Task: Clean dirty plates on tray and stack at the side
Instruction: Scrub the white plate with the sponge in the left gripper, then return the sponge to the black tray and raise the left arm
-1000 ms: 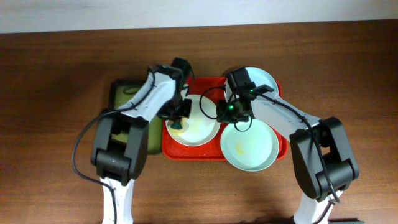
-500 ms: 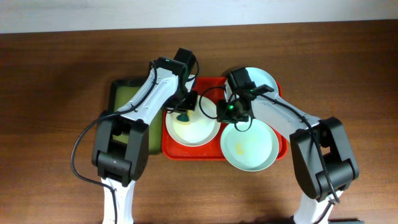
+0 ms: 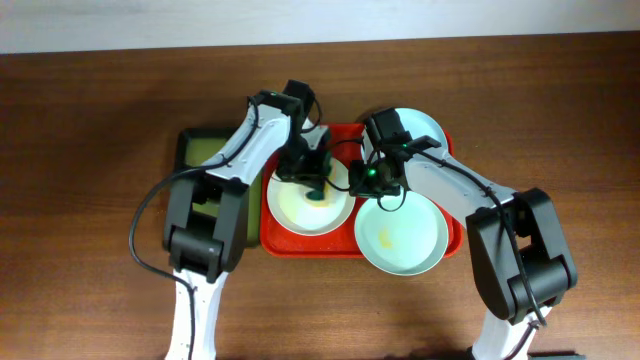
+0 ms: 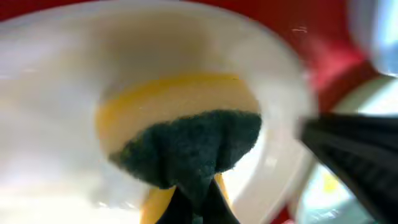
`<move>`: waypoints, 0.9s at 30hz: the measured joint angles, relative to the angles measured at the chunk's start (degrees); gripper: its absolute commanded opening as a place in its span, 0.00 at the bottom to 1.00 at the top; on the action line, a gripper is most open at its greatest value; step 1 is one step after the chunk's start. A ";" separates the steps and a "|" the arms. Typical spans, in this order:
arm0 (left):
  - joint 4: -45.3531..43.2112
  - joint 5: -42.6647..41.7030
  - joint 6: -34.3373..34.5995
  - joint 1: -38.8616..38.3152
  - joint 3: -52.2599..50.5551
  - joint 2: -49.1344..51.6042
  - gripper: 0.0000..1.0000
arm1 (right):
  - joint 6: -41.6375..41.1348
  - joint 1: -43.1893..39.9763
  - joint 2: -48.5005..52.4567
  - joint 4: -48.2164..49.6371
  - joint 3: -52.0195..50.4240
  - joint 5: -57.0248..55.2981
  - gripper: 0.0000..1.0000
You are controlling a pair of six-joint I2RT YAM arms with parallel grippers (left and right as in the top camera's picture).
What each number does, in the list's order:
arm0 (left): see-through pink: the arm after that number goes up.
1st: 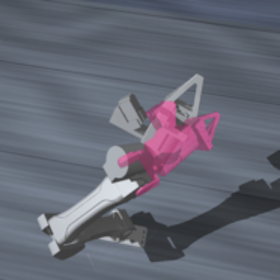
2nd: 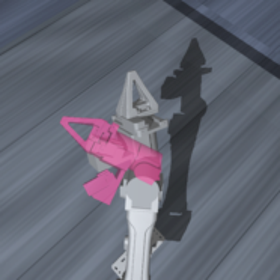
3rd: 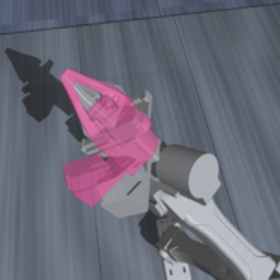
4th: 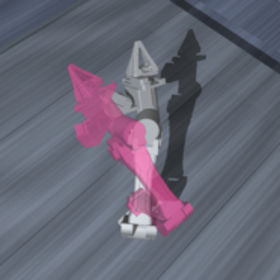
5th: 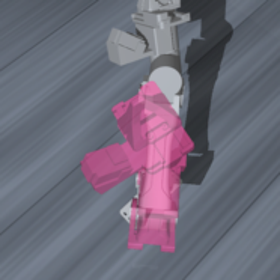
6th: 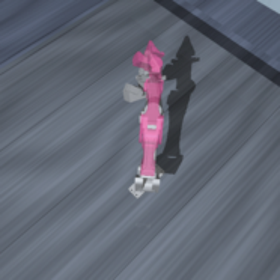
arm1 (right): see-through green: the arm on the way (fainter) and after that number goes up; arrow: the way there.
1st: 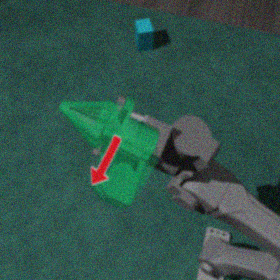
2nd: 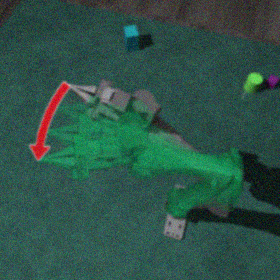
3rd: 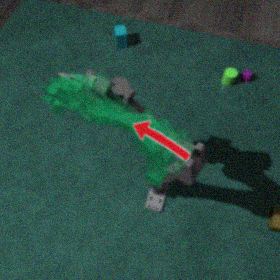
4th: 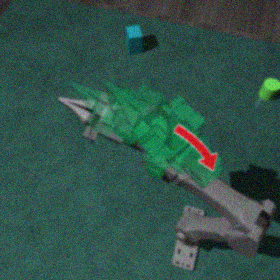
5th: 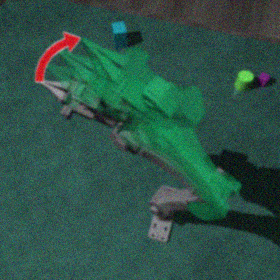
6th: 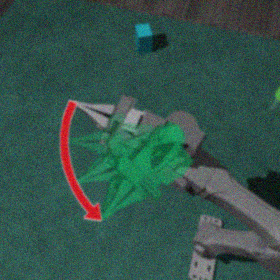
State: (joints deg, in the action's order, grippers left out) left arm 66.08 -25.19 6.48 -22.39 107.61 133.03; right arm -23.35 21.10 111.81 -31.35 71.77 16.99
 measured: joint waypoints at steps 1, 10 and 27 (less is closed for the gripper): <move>3.87 0.59 -0.52 -0.13 3.17 0.07 0.00 | 0.00 0.00 0.00 0.07 0.00 0.04 0.04; 22.21 29.35 2.82 11.47 15.56 -0.94 0.05 | 0.00 0.00 0.00 0.15 0.00 0.09 0.05; 16.59 30.23 8.17 28.39 22.34 -23.12 0.99 | -0.09 0.02 0.00 0.28 0.00 0.48 0.16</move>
State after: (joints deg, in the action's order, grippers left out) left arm 82.67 5.04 14.66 6.00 129.95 109.91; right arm -23.44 21.12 111.81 -31.07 71.77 17.47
